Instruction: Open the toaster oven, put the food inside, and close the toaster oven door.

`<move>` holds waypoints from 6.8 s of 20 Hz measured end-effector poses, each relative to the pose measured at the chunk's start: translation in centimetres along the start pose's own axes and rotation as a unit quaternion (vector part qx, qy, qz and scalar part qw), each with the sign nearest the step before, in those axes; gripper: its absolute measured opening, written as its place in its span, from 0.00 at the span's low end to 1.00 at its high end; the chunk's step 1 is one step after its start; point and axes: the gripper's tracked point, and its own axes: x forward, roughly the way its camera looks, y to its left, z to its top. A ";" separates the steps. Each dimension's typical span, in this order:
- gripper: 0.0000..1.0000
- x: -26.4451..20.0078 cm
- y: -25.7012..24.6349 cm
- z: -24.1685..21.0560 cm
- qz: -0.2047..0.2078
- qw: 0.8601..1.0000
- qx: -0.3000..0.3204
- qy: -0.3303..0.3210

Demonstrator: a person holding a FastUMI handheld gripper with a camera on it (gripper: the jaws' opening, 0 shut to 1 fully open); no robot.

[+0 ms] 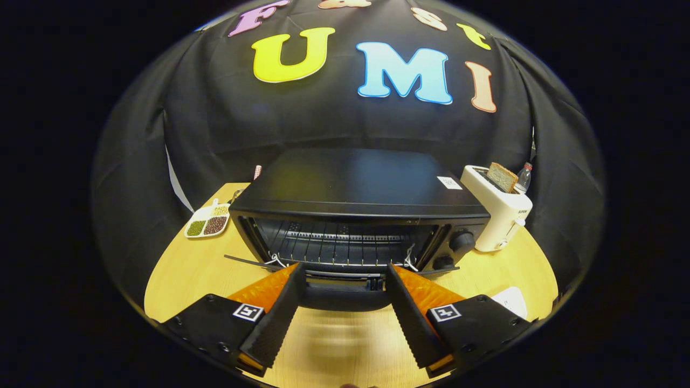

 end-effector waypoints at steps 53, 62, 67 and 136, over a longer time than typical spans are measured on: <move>0.97 -2.9 -39.8 -16.8 0.042 0.963 -0.045 0.263; 0.81 -0.4 -39.2 -19.3 0.052 0.938 -0.025 0.343; 0.26 0.0 -38.2 -19.2 0.078 0.927 0.016 0.367; 0.02 3.4 -2.7 -5.4 0.172 0.820 0.502 0.213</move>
